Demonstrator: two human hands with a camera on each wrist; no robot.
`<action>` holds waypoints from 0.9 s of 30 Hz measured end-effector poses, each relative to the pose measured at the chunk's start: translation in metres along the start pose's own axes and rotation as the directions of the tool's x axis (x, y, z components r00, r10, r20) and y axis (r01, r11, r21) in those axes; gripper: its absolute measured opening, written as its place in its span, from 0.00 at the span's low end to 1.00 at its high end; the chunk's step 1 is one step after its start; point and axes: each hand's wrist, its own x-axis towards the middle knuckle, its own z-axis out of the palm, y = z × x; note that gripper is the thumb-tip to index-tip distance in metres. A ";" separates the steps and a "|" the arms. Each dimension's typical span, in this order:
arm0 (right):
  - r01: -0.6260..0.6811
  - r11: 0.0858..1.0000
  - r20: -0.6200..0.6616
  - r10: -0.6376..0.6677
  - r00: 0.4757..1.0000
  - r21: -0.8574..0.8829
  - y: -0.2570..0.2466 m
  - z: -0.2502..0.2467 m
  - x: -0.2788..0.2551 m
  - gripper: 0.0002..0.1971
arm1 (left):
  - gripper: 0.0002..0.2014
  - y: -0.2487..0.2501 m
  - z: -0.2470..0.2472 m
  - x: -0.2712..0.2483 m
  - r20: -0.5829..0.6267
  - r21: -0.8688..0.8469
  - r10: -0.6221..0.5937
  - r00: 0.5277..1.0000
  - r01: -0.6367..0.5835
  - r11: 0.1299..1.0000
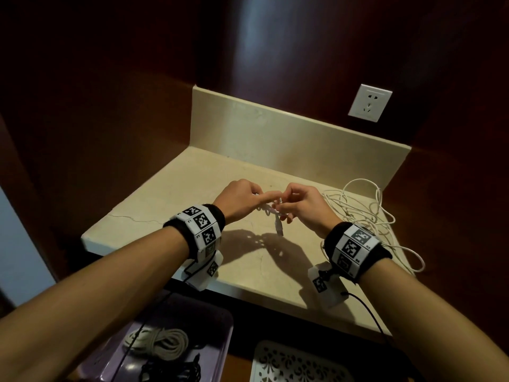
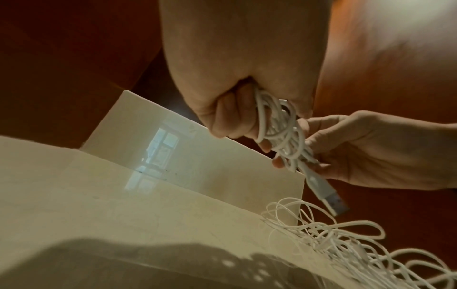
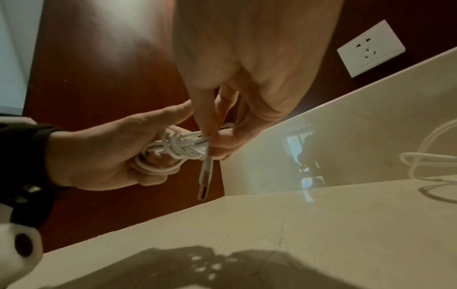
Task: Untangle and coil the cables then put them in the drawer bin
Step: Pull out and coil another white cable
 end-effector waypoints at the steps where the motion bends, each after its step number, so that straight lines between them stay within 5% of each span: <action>1: 0.006 1.000 -0.002 -0.006 1.000 -0.006 -0.001 0.001 -0.001 0.12 | 0.23 0.000 0.000 0.000 -0.013 -0.011 -0.004 1.000 0.004 1.000; 10: 0.023 0.999 -0.067 -0.020 0.998 0.037 0.000 0.005 -0.003 0.08 | 0.21 -0.005 0.002 0.000 -0.076 -0.076 -0.026 0.997 0.020 0.997; 22: 0.026 0.997 -0.132 -0.016 0.991 0.079 0.003 0.003 -0.011 0.17 | 0.26 -0.004 0.008 -0.001 -0.065 -0.185 -0.061 0.996 0.048 0.982; 27: -0.006 0.981 -0.090 0.024 0.996 0.191 0.004 0.001 -0.014 0.18 | 0.21 -0.004 0.007 0.000 -0.071 -0.194 -0.064 0.995 0.049 0.980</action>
